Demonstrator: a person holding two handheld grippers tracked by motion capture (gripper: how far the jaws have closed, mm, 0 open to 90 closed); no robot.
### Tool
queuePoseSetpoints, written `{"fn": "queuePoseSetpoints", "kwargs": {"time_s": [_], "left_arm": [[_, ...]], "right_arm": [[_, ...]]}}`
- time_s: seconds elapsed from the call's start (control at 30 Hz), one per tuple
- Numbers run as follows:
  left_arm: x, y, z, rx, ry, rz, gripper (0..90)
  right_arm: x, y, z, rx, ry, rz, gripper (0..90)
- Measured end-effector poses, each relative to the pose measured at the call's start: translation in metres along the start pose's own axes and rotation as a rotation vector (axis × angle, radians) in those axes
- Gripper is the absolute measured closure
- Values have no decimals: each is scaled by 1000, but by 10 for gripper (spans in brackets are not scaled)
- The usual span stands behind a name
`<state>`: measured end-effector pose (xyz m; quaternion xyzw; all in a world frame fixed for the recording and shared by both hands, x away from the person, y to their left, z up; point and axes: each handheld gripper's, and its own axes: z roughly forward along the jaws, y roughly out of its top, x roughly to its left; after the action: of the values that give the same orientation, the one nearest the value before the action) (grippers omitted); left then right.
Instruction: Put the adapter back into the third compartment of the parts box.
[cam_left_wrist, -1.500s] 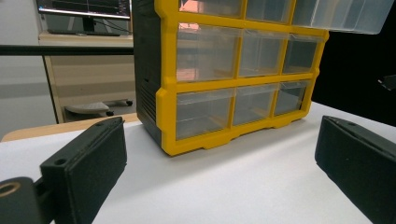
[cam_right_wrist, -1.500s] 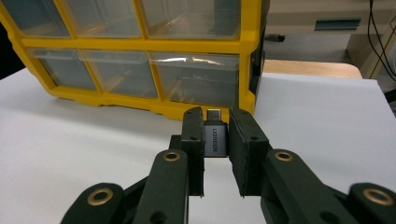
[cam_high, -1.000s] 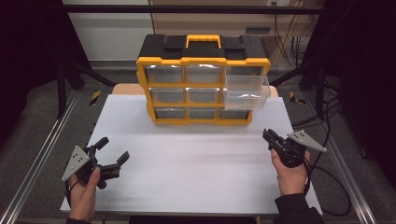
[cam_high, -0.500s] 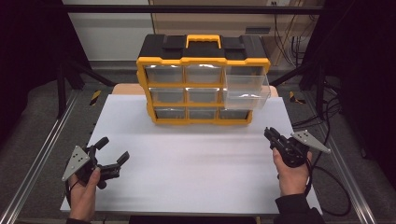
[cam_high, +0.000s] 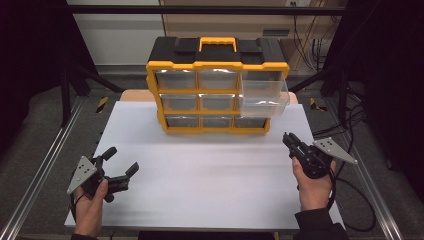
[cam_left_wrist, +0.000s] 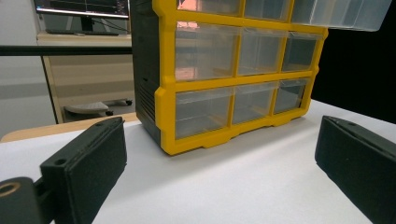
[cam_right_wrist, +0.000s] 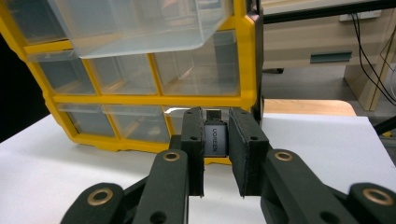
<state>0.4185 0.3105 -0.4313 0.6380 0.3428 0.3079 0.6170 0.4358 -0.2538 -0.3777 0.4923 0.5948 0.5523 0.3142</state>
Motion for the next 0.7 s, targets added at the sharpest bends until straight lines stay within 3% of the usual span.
{"fn": "queuePoseSetpoints", "kwargs": {"time_s": [0.33, 0.7], "left_arm": [[1, 0, 0, 4, 3, 6, 20], [0, 0, -2, 1, 4, 0, 19]], "right_arm": [[8, 5, 0, 3, 19, -23, 766], [10, 13, -1, 2, 2, -40, 766]]}}
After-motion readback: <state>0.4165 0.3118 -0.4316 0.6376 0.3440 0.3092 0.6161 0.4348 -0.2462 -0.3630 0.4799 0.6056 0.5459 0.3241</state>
